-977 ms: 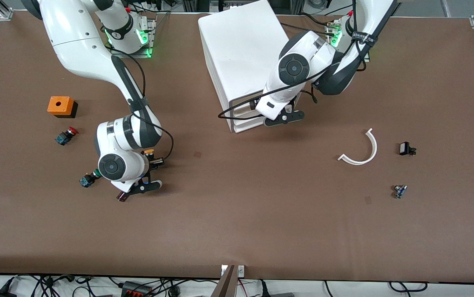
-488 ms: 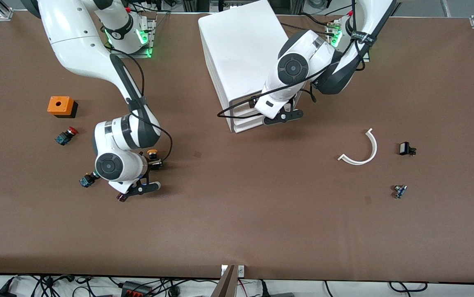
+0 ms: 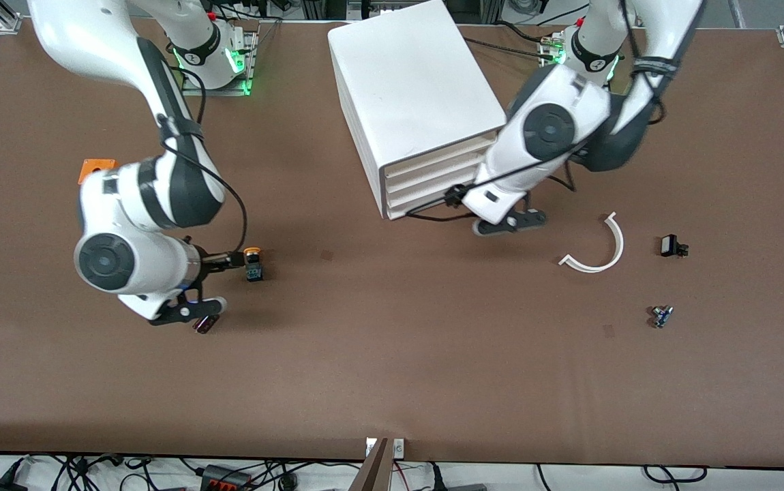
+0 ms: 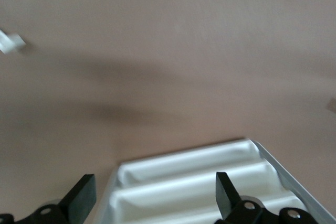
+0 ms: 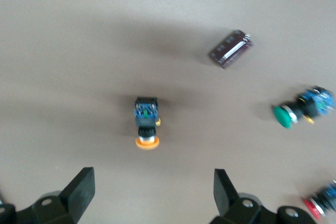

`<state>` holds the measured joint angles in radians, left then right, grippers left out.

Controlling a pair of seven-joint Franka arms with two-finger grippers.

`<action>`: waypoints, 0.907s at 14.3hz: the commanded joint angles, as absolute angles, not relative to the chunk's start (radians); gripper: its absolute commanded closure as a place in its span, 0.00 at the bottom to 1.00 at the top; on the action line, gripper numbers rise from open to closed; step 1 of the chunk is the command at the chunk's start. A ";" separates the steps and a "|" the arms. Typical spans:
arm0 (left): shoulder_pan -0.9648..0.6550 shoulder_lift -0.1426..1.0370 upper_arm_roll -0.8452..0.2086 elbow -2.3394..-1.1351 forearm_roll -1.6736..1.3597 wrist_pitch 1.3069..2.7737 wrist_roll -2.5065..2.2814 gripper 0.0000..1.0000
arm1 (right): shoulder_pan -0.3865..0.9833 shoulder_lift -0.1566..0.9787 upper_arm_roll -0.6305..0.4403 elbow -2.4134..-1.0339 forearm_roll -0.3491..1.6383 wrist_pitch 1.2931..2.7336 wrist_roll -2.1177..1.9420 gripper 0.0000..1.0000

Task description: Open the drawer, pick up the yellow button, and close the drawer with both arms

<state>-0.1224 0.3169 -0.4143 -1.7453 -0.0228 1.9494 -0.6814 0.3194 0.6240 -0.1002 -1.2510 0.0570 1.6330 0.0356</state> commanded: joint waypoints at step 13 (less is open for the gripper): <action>0.058 0.125 -0.163 -1.563 -0.012 1.592 0.035 0.00 | 0.200 0.391 -0.205 -1.230 0.064 1.575 0.020 0.00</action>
